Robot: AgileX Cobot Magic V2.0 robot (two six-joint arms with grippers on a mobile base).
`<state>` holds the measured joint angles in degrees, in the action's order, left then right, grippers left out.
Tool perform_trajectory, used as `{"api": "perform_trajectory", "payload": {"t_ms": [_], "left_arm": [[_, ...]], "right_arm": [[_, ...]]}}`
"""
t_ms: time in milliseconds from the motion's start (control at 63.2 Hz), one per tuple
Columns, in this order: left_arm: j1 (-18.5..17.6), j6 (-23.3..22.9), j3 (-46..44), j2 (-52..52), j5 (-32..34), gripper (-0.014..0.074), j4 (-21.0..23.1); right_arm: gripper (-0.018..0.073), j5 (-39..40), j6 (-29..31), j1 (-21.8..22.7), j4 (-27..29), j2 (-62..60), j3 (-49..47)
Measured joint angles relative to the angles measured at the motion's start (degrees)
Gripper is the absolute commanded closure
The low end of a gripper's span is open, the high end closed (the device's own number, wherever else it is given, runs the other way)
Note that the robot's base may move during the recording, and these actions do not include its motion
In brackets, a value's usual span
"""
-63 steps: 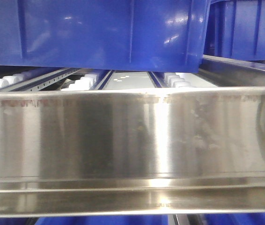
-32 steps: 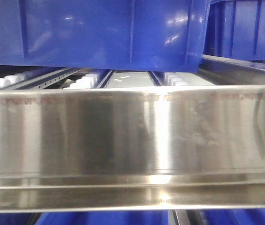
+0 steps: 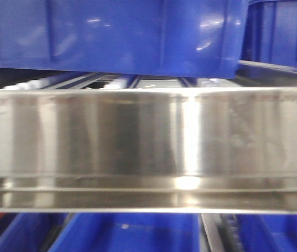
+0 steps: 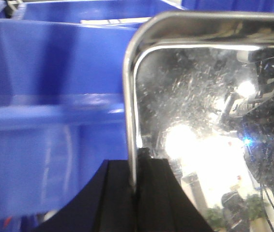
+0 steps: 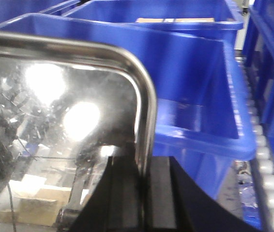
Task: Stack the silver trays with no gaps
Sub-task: 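Hold the lifted silver tray with both grippers and back away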
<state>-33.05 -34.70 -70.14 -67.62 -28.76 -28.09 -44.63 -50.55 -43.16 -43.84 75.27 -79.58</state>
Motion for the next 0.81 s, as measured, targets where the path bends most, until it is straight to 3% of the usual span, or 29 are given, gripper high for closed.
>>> {"api": "perform_trajectory", "payload": {"t_ms": [807], "left_arm": [[0.0,0.0,0.0,0.0,0.0,0.0614,0.0]], "right_arm": [[0.0637,0.1,0.0,0.0,0.0,0.0,0.0]]}}
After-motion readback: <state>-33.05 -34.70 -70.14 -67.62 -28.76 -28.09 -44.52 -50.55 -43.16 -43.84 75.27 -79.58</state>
